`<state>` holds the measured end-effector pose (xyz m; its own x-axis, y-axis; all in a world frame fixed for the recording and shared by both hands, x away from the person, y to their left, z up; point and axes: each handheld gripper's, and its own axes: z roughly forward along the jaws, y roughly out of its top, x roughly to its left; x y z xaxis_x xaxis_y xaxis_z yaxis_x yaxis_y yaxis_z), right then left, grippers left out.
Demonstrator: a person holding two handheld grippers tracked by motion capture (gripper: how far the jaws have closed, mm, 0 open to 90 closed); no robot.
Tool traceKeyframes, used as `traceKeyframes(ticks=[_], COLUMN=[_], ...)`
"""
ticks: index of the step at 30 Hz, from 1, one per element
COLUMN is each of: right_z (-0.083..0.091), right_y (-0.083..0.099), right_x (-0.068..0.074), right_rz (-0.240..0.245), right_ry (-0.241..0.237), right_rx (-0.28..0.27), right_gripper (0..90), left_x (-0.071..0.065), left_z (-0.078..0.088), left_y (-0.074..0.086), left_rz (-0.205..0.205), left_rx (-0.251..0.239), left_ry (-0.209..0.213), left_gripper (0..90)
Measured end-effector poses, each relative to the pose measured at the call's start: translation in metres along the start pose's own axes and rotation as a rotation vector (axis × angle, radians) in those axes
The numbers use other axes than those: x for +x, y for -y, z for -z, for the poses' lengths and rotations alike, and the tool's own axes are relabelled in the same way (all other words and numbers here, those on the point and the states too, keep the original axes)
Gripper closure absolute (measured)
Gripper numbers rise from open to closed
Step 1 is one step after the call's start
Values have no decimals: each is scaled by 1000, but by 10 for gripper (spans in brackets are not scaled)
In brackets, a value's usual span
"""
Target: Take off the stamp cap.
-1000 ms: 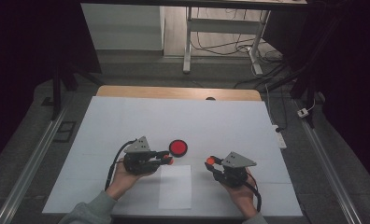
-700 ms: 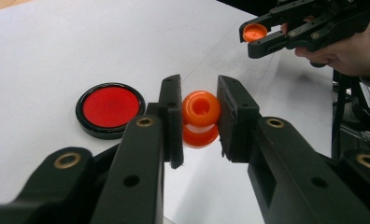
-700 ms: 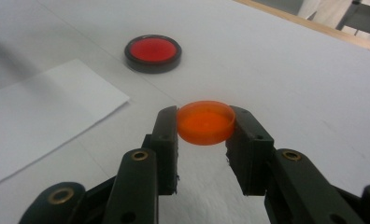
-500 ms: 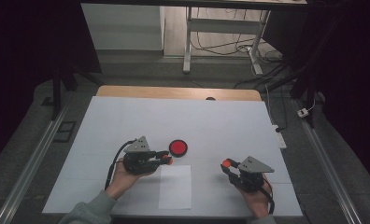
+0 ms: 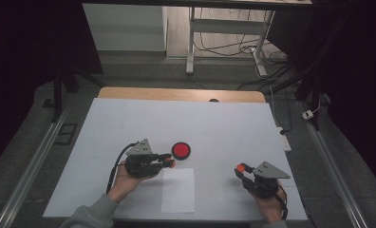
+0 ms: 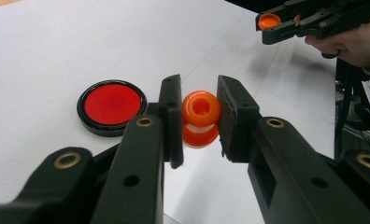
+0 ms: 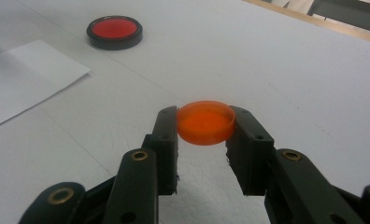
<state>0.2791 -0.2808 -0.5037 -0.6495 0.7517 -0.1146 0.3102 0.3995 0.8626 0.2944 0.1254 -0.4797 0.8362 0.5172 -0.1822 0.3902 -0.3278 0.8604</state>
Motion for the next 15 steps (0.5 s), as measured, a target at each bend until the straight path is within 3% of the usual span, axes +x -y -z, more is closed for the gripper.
traceKeyframes(ticks=[15], right_z=[-1], right_y=[-1], right_x=[-1], right_rz=[-3], right_ry=[-8], right_rx=[5], right_gripper=[645], left_x=[1], left_z=[0], left_y=[0], left_rz=[0], left_rx=[0], left_ry=[-6], left_gripper=[728])
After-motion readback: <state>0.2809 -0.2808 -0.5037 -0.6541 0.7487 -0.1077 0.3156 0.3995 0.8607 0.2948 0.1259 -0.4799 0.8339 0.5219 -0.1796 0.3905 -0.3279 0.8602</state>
